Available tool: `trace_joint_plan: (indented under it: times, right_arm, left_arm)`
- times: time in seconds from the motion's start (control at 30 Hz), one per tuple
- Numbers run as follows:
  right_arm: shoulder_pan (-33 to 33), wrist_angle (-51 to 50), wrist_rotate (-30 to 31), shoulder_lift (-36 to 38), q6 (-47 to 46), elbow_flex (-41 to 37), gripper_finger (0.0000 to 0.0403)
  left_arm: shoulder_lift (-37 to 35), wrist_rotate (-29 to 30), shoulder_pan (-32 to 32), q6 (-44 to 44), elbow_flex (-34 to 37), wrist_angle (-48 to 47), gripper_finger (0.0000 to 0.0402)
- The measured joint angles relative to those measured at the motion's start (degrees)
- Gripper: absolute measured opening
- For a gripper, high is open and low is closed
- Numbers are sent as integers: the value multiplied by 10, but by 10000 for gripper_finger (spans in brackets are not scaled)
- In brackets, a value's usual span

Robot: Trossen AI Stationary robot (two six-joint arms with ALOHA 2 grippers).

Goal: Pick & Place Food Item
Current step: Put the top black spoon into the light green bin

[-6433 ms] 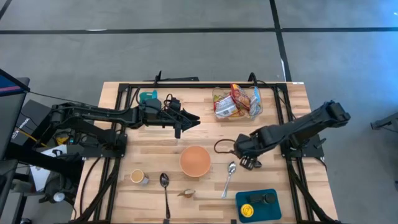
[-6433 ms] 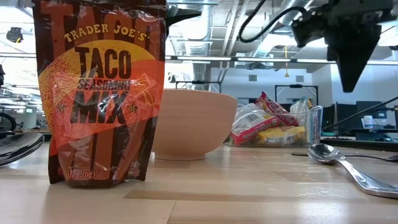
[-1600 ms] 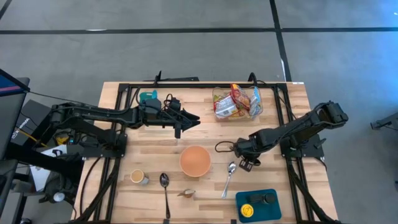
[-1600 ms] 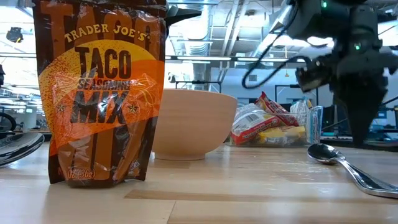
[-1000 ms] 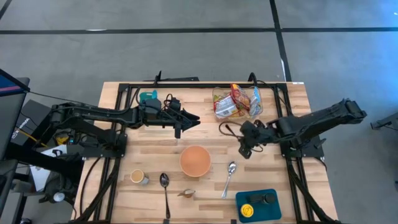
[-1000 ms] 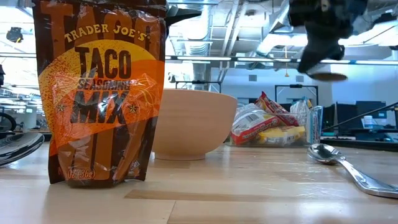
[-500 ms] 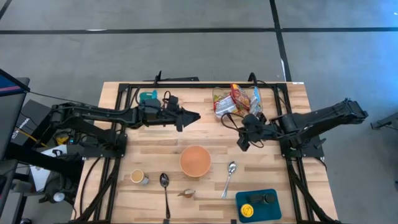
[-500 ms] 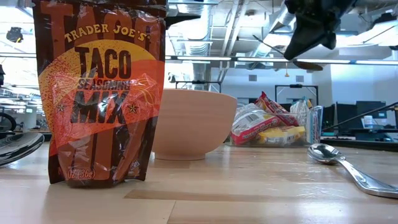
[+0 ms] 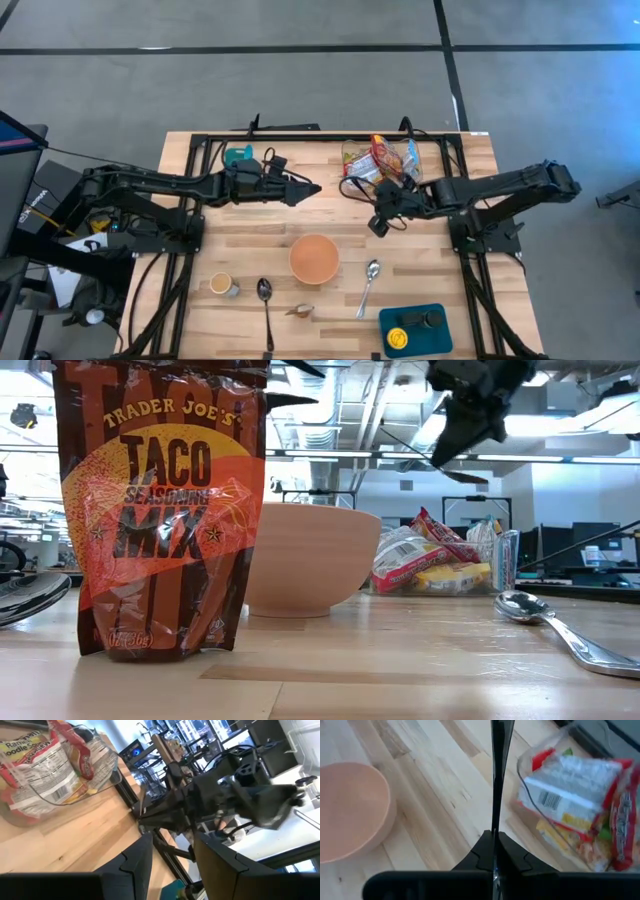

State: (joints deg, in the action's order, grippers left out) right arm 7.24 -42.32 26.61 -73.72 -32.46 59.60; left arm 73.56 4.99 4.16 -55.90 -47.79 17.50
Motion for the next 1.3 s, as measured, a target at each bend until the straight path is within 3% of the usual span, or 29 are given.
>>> trace_joint_plan:
  times: [0.87,1.3]
  right_arm:
    - [-14,-74,-28,-199,120,255,0]
    - [-13,-77,-27,-196,127,266,0]
  left_arm:
    - [0,0,0,1,0,-24,140]
    - [0,6,0,1,0,-49,140]
